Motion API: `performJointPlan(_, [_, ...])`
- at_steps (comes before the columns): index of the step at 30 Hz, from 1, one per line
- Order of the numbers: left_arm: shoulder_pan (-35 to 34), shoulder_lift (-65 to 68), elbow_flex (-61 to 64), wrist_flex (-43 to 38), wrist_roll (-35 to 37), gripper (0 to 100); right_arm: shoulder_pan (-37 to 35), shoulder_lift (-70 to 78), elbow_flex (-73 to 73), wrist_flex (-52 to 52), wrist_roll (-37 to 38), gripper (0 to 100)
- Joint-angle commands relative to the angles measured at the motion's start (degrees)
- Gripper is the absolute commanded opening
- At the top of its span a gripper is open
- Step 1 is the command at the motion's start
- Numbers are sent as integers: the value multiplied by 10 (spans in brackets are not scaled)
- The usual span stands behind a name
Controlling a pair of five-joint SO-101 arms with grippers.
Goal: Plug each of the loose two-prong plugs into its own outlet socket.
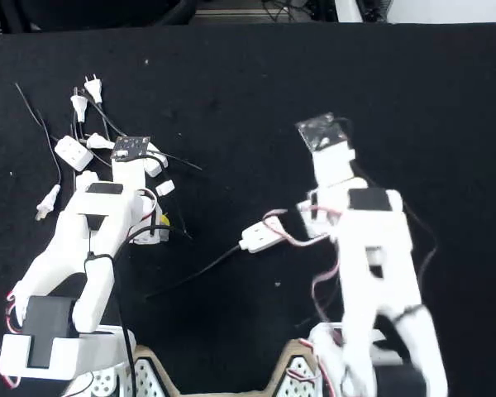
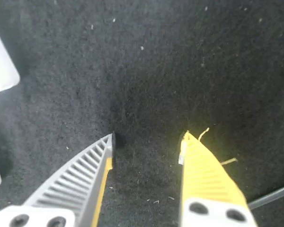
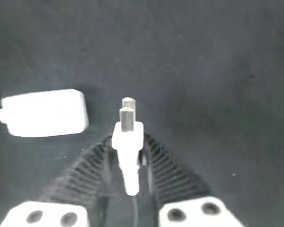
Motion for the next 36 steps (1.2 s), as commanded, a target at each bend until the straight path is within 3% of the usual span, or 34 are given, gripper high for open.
performJointPlan(1, [-5,-11,-14,3,0,234,-98,-116,8,14,-11,10])
performJointPlan(7, [-6,-11,-14,-2,1,234,-231,-179,99,-136,-12,11])
performJointPlan(12, [-58,-63,6,-30,30,234,-287,-160,223,-367,-12,11])
performJointPlan(16, [-86,-156,68,-75,52,234,-328,-159,291,-477,-12,11])
performJointPlan(23, [-85,-357,198,-140,77,234,-386,-155,338,-515,-14,11])
performJointPlan(30, [-77,-546,283,-138,98,234,-407,-154,342,-517,-138,11])
performJointPlan(36, [-28,-697,355,-138,98,234,-417,-138,365,-572,-163,11])
